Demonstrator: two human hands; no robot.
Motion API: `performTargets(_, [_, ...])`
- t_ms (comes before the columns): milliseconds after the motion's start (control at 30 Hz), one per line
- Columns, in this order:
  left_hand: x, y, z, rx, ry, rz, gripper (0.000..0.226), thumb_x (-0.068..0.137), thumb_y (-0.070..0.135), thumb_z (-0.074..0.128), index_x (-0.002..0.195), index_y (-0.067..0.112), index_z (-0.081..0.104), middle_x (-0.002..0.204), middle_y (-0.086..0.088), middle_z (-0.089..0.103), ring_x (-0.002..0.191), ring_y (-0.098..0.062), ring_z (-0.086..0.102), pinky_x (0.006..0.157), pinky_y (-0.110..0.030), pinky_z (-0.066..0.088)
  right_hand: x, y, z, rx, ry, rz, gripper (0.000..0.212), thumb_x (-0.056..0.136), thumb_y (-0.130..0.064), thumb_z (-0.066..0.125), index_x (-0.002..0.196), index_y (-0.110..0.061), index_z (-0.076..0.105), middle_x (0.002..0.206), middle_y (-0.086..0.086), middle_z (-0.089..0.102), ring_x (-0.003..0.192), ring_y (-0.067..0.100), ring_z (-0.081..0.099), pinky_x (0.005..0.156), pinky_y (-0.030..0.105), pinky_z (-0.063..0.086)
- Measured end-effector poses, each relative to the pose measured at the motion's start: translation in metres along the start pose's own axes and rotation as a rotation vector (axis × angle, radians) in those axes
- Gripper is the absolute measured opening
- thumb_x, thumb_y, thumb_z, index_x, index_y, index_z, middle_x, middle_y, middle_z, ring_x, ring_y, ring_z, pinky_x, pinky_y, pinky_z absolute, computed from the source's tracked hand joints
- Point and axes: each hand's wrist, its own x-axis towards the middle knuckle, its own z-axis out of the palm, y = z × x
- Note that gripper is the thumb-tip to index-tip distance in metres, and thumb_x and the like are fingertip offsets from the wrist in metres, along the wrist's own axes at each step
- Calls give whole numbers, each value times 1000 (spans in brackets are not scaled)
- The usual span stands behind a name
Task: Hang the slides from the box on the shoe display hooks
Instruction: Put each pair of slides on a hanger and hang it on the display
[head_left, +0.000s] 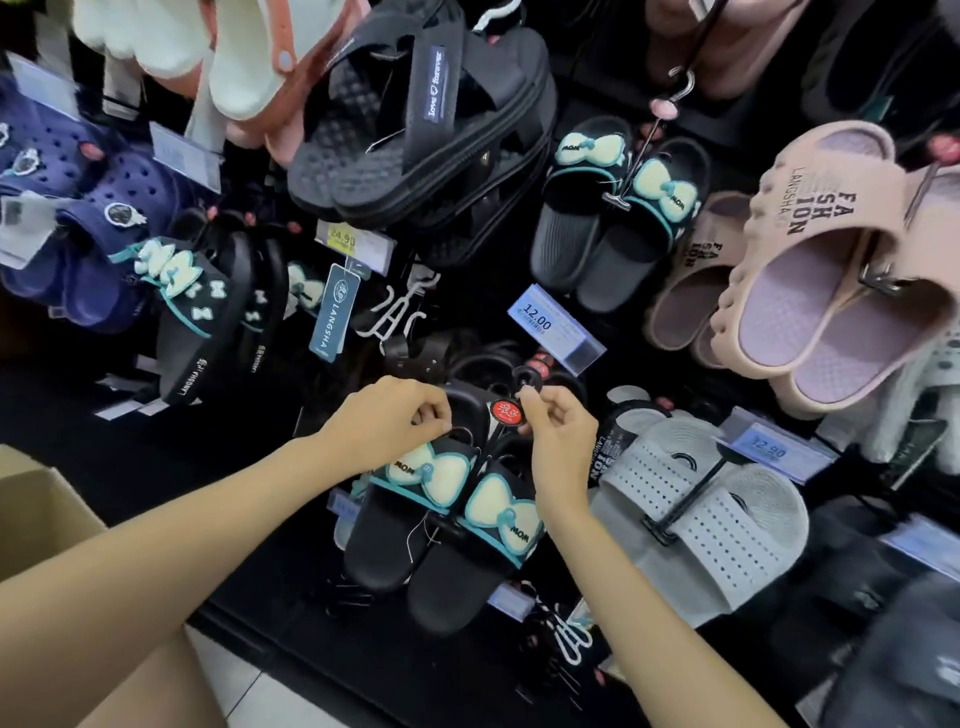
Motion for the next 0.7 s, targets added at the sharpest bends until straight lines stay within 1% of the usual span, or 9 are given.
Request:
performTargets(67, [3,-4,7,-25,-34,16,5,90,37,61,91,36,66,88,17,64,89,0,60,82,-35,54,6,8,-1,-15,20,17,20,93,-22,67,82,-5,65,69,-2,62,60,8,55,67,29,49])
performTargets(100, [5,-6,10,-31,-46,26,7,90,36,61,96,35,66,93,16,63,92,-2,59,84,-37,53,10,12,-2,-24,30,25,21,93,-22,66,81,-4,65,67,-3,61,60,8,55,67,27,48])
performTargets(200, [9,-15,19,-2,-44,58,19,91,35,61,110,33,62,106,13,57,100,-7,51,89,-39,49,21,22,-1,-40,62,56,20,92,-21,67,82,-4,65,65,-5,59,57,6,53,64,21,46])
performTargets(333, [12,-26,29,-20,-24,80,29,90,32,64,119,32,59,112,11,53,109,-10,43,96,-41,44,32,36,10,-45,103,86,18,92,-22,68,90,-4,68,66,-4,59,53,2,52,61,11,45])
performTargets(400, [15,-31,31,-55,-14,68,34,91,33,64,125,32,57,117,11,53,117,-11,40,100,-42,42,38,41,15,-32,118,92,17,92,-20,68,90,-4,68,66,-3,58,53,3,51,61,13,45])
performTargets(500, [22,-36,32,-93,4,39,38,93,33,60,130,33,55,125,11,52,125,-11,38,105,-43,39,48,45,21,-16,116,101,17,93,-19,67,79,-10,64,66,0,55,55,6,52,64,18,46])
performTargets(633, [34,-39,33,-94,-4,22,38,95,31,57,132,33,54,131,12,50,130,-10,34,106,-43,38,58,54,25,26,134,127,20,94,-19,67,75,-15,62,64,-1,54,54,5,49,65,18,46])
performTargets(700, [38,-39,36,-73,-28,6,39,96,29,55,135,32,53,133,11,48,132,-10,30,105,-44,39,61,59,26,37,146,146,19,94,-18,67,76,-13,62,63,-3,54,52,4,49,64,16,45])
